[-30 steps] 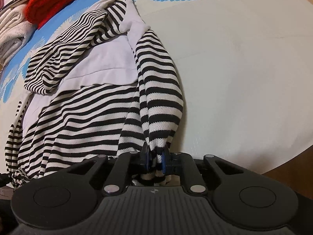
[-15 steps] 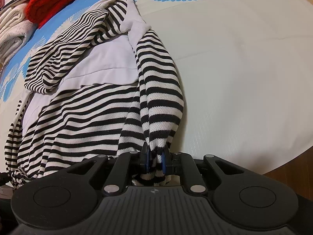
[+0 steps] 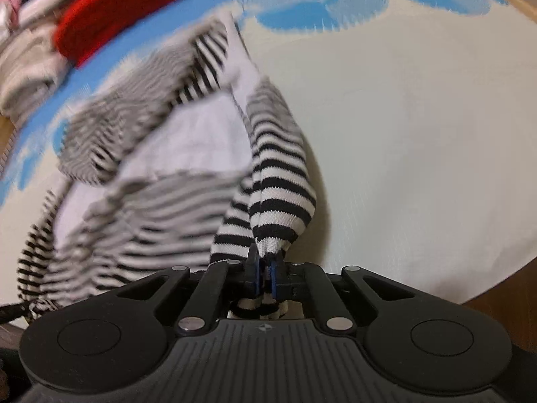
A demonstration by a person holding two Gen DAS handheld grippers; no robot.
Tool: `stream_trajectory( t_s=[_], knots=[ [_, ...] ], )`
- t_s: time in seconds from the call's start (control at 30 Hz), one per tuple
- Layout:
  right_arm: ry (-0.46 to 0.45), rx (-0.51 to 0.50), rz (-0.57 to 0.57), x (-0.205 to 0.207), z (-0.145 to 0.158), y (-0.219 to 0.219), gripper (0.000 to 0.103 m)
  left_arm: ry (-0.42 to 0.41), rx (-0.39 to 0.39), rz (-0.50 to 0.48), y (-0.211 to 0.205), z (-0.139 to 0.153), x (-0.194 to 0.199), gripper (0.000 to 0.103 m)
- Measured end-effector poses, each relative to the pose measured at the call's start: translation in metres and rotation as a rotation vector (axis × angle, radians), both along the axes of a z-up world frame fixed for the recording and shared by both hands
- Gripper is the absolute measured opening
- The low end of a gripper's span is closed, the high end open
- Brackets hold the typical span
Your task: Fold small clothes
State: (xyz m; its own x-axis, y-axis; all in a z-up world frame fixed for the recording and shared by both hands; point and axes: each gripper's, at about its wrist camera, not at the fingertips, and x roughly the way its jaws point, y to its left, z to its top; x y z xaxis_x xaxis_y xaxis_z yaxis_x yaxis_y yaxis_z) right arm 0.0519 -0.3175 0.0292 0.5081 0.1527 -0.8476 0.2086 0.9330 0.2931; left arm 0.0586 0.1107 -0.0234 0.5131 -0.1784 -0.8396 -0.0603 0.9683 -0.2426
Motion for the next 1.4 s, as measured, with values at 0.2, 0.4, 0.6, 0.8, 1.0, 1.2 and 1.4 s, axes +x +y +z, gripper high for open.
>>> stream_trajectory(
  t_s=[0.2,0.4,0.6,0.8,1.0,1.2,1.4],
  knots=[
    [-0.18,0.116,-0.053,-0.031,0.069,-0.025,0.004,-0.16,-0.063,-0.047,0.008,0.079,-0.024,0.007],
    [-0.264,0.173,-0.019,-0.107,0.127,-0.033,0.004,-0.134,-0.171,-0.122,0.022,0.127,-0.086,0.007],
    [-0.276,0.188,-0.014,-0.114,0.15,-0.028,0.004,-0.08,-0.232,-0.126,0.035,0.125,-0.053,0.007],
    [-0.254,0.181,-0.036,0.056,0.107,-0.026,0.008,0.024,-0.389,0.101,0.076,0.061,0.122,0.014],
    [-0.211,0.158,-0.22,0.167,0.05,-0.055,0.027,-0.097,-0.359,0.187,0.108,0.044,0.172,0.046],
    [-0.147,0.043,0.095,0.174,0.012,-0.023,0.045,-0.111,-0.139,-0.113,0.067,0.034,0.18,0.074],
    [-0.081,-0.167,0.221,0.192,-0.023,0.01,0.048,-0.115,0.078,-0.149,0.033,0.009,0.19,0.073]
  ],
)
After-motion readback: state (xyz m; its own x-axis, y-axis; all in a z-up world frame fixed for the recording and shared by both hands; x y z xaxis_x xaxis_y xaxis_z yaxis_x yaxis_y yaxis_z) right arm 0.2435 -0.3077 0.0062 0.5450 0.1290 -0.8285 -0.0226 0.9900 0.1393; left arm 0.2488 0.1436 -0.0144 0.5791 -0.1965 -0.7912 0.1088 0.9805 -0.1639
